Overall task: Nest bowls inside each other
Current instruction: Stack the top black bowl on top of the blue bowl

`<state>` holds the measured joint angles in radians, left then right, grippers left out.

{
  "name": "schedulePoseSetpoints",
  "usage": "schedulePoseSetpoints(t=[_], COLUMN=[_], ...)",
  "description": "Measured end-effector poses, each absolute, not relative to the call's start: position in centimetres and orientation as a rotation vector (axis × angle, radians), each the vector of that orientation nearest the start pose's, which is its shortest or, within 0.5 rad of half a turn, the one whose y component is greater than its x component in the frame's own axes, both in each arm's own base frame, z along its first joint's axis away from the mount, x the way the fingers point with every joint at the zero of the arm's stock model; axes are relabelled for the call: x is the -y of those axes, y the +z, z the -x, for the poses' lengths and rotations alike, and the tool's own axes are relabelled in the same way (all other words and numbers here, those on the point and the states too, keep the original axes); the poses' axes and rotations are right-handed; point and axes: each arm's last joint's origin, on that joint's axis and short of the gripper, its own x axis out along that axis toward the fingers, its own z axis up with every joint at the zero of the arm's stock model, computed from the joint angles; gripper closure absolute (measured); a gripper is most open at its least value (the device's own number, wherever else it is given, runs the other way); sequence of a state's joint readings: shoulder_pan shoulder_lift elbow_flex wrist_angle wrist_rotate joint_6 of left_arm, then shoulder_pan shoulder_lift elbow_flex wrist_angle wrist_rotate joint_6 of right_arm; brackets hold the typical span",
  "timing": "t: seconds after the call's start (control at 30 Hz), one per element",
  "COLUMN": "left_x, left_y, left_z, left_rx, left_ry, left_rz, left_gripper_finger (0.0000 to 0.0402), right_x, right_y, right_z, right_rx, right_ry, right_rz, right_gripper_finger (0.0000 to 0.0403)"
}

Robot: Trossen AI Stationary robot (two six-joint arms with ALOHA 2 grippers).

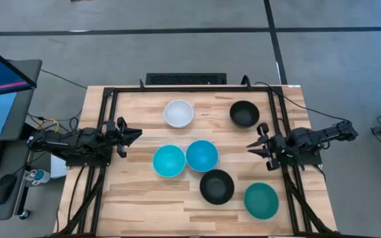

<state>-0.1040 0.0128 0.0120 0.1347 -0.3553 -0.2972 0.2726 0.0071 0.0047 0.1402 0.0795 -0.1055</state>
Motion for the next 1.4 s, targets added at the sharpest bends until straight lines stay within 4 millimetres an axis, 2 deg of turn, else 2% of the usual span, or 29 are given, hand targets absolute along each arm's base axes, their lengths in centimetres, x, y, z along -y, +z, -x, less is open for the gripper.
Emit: schedulePoseSetpoints(t=[0.37,0.7,0.87,0.97,1.07,1.23,1.4], left_x=[-0.1,0.0,0.1,0.3,0.3,0.3,0.5], left_y=[18.1,17.1,17.4,18.4,19.9,24.1,28.9], left_z=[-9.5,-9.9,-10.1,-10.1,-10.2,-10.7,-12.5], left_rx=[0.202,0.090,0.130,0.160,0.165,0.192,0.070], left_ry=[0.232,0.249,0.208,0.121,0.114,0.135,0.161], left_rz=[0.468,0.426,0.601,0.624,0.584,0.496,0.352], left_gripper_finger=[0.0347,0.0347,0.0347,0.0347,0.0347,0.0347,0.0347], right_x=[-2.4,-2.4,-2.2,-2.0,-1.9,-2.0,-2.1], right_y=[18.4,18.4,19.6,20.6,21.7,23.2,26.3], right_z=[-9.3,-9.3,-9.0,-8.6,-8.3,-8.5,-9.0], right_rx=[0.208,0.193,0.319,0.400,0.423,0.409,0.408], right_ry=[0.182,0.196,0.171,0.183,0.198,0.197,0.197], right_rz=[0.063,-0.087,-0.161,-0.293,-0.363,-0.364,-0.364], right_gripper_finger=[0.0310,0.0310,0.0310,0.0310,0.0310,0.0310,0.0310])
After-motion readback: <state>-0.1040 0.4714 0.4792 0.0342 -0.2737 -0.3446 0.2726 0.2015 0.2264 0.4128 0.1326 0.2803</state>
